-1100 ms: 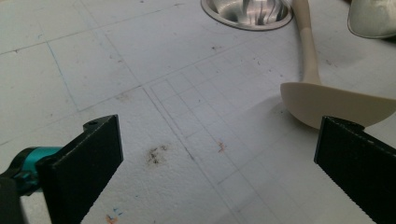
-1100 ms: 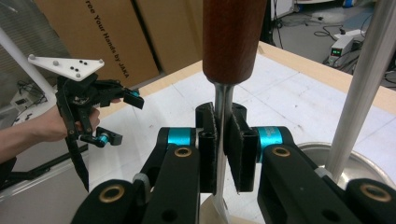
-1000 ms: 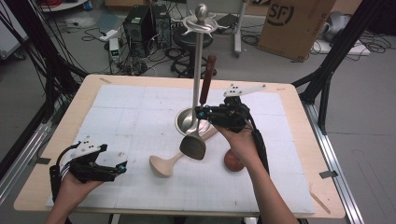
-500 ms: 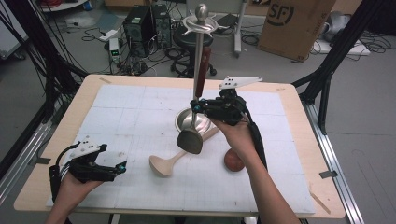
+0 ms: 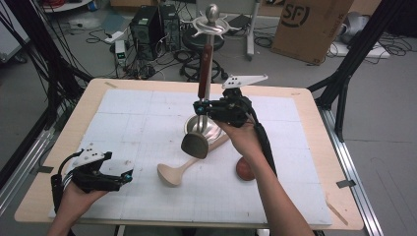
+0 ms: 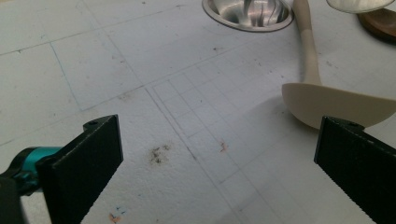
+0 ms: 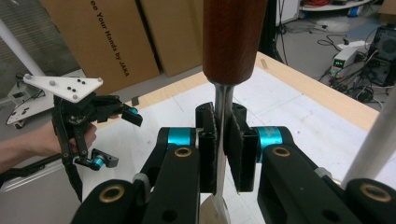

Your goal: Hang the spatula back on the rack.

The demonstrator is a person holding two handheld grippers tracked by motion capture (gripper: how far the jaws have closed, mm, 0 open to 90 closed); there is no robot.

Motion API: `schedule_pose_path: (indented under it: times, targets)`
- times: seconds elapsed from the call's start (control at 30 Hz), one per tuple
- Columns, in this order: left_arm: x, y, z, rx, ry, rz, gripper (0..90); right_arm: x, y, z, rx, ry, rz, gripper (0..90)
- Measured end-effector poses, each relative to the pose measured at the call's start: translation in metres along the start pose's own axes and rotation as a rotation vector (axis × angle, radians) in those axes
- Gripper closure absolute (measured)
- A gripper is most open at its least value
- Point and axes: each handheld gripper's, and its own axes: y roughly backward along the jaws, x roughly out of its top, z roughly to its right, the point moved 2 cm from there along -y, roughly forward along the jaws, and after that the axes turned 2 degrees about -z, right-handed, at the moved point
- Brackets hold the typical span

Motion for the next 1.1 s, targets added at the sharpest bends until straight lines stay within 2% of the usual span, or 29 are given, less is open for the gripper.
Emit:
schedule_pose_path:
  times: [0.7, 1.1]
  targets:
    - [0.000, 0.000, 0.003, 0.001, -0.003, -0.001, 1.6, 0.024, -0.023, 0.004, -0.008, 0.013, -0.011, 83.4]
    - [0.000, 0.000, 0.003, -0.001, -0.004, 0.000, 1.6, 0.034, -0.031, 0.007, -0.023, -0.001, -0.016, 83.4]
